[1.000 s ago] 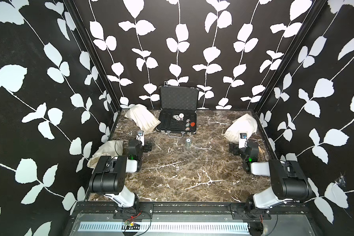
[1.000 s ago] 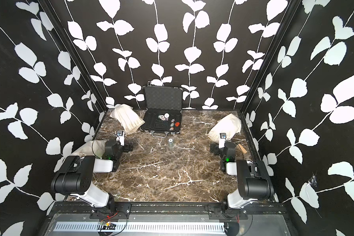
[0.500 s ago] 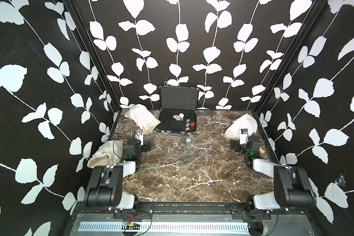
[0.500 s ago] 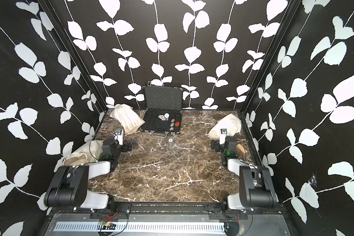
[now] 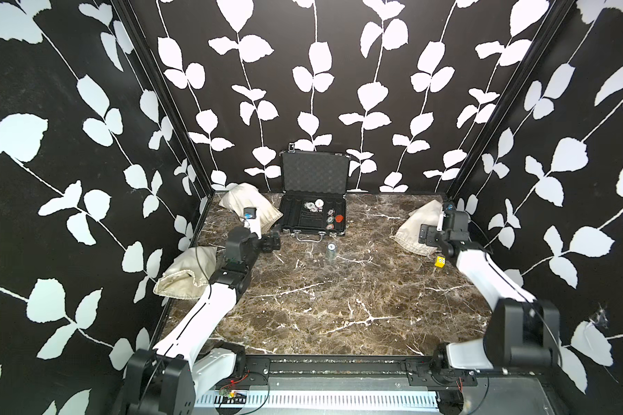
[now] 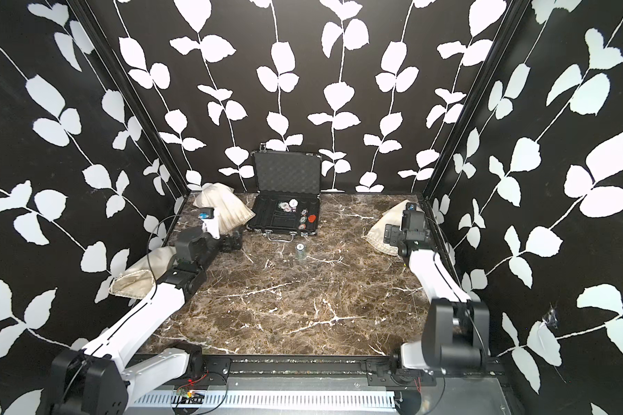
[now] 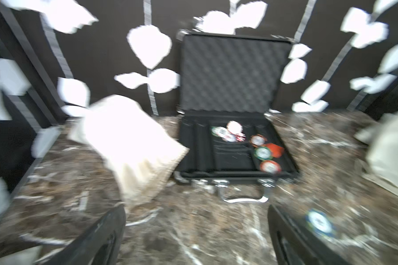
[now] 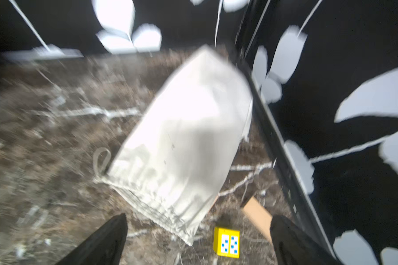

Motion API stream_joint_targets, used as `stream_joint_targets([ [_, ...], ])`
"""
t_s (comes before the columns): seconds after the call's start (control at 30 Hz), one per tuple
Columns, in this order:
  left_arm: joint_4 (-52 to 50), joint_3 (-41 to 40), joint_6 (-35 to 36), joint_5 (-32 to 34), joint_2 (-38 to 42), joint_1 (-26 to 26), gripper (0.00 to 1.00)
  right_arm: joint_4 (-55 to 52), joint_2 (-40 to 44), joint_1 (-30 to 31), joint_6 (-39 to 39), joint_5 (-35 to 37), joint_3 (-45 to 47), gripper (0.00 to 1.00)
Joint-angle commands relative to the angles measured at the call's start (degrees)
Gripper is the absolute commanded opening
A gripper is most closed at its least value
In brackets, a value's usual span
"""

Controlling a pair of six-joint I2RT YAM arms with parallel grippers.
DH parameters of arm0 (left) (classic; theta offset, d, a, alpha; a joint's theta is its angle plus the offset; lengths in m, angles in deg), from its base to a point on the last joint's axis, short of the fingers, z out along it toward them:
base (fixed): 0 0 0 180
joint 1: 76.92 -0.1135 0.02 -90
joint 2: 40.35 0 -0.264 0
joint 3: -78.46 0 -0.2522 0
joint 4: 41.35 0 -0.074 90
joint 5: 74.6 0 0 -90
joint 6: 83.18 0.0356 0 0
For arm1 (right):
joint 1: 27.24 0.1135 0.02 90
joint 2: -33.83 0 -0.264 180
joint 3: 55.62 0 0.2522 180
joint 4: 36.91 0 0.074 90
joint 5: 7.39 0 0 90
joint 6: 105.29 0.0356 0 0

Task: Close the soil bag
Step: Pick up the soil bag at the corner of the board.

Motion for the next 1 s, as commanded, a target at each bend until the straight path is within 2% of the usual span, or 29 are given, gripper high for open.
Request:
stream_joint_targets([
  [0.0,-3.9,2.2,-3.2,-2.0,-2.9,2.5,0.99,-6.7,-8.4,-2.3,3.1,0.2,-5.8,1.00],
  [0.17,-2.7,3.1,-5.2,-4.5,-7.1,4.0,0.99,-10.7,-22.5,-4.1,3.2,-4.0,-16.7,0.98],
  [0.27,-2.3,3.5,-5.9,-6.0,-8.4,4.3,0.99,-12.3,-28.2,-4.5,2.6,-7.7,-22.4,0.86],
  [0.33,-1.9,3.4,-6.3,-6.1,-9.1,4.6,0.99,-16.6,-31.5,-4.5,1.0,-9.8,-27.6,0.67],
  [0.4,-1.9,3.4,-6.4,-6.1,-9.8,4.7,0.99,-16.5,-32.1,-3.9,-0.7,-9.6,-30.2,0.38],
  [0.47,-2.0,3.7,-6.2,-6.0,-10.4,4.8,0.99,-15.3,-31.1,-3.5,-2.1,-9.4,-30.9,0.15],
  [0.5,-2.3,3.9,-6.1,-5.9,-10.5,4.8,0.99,-15.3,-30.4,-3.2,-2.9,-9.5,-31.6,0.05],
  [0.53,-2.5,4.0,-6.1,-5.8,-10.5,4.8,0.99,-15.6,-29.6,-2.8,-3.7,-9.7,-32.5,0.00],
  [0.8,-4.1,4.4,-5.7,-5.7,-8.1,4.9,0.99,-19.3,-21.8,4.6,-11.5,-12.5,-38.5,0.00],
  [0.97,-6.6,5.3,-5.1,-6.0,-6.1,7.0,0.99,-20.2,-13.7,11.3,-13.9,-14.9,-34.8,0.00],
])
